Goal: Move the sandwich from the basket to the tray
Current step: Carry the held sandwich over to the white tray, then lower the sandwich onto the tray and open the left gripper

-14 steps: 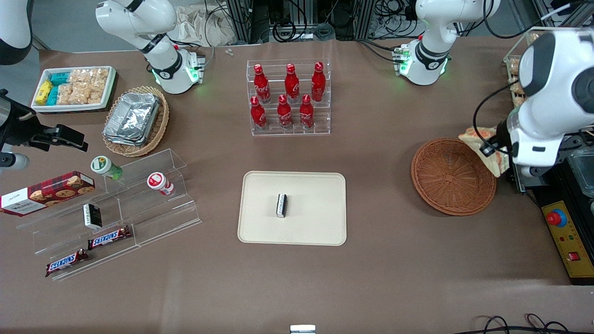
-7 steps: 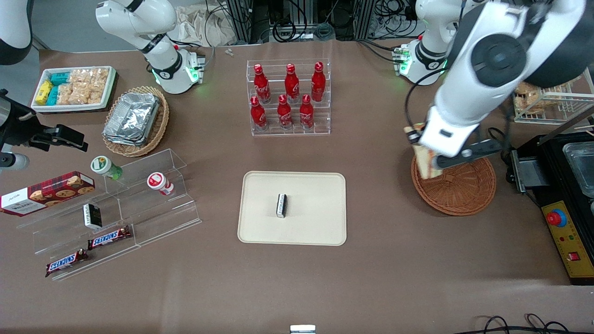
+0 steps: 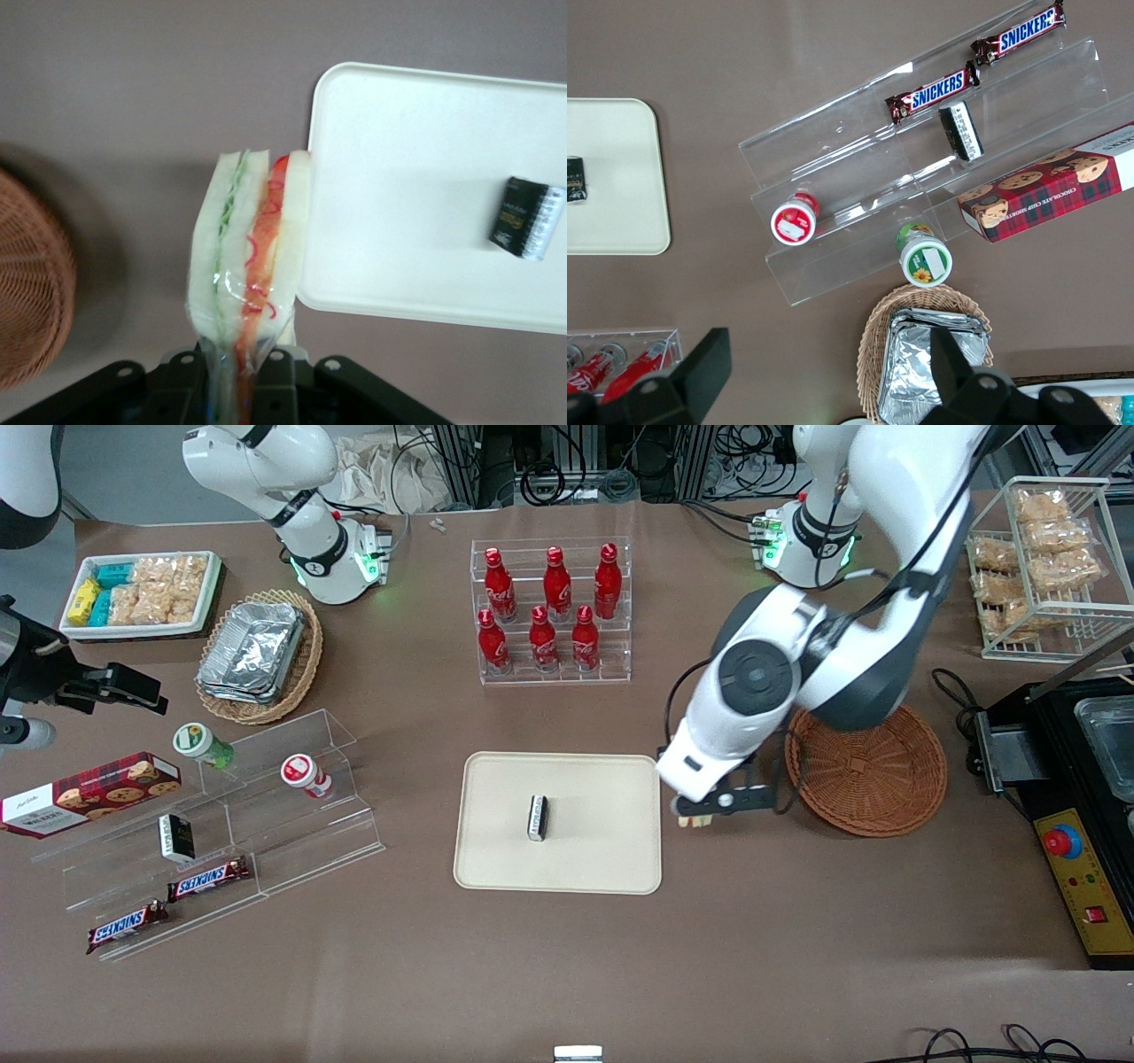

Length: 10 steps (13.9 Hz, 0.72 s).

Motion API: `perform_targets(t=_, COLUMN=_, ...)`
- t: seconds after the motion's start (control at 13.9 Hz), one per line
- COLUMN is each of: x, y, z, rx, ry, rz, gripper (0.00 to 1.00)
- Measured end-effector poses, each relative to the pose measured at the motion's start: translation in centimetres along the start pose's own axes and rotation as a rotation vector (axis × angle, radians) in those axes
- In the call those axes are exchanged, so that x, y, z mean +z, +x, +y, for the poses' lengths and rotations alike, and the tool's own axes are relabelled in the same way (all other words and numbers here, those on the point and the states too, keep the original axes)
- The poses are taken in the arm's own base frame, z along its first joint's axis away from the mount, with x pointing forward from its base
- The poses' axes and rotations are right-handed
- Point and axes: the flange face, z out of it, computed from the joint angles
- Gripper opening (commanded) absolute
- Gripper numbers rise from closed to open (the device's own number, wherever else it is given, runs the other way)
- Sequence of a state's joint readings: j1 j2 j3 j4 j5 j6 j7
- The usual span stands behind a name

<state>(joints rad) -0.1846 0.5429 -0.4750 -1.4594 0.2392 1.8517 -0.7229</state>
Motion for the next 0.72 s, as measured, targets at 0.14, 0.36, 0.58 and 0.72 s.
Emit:
perform_targets(t=0.14, x=3.5, y=0.6, z=2.3, rx=0.026, ry=-0.016, rz=0.011, gripper=0.0)
perform_targets(t=0.36, x=7.3, y=1.8, z=4.3, rx=0.051, ry=-0.028, rz=0.016, gripper=0.0)
perform_targets(t=0.58, x=11.1, y=3.3, z=5.2, rx=0.06, ry=-0.051, rz=0.032, gripper=0.0)
perform_targets(t=0.72, x=14.1, y=3.3, z=6.1, rx=0.085, ry=-0.047, rz=0.039, gripper=0.0)
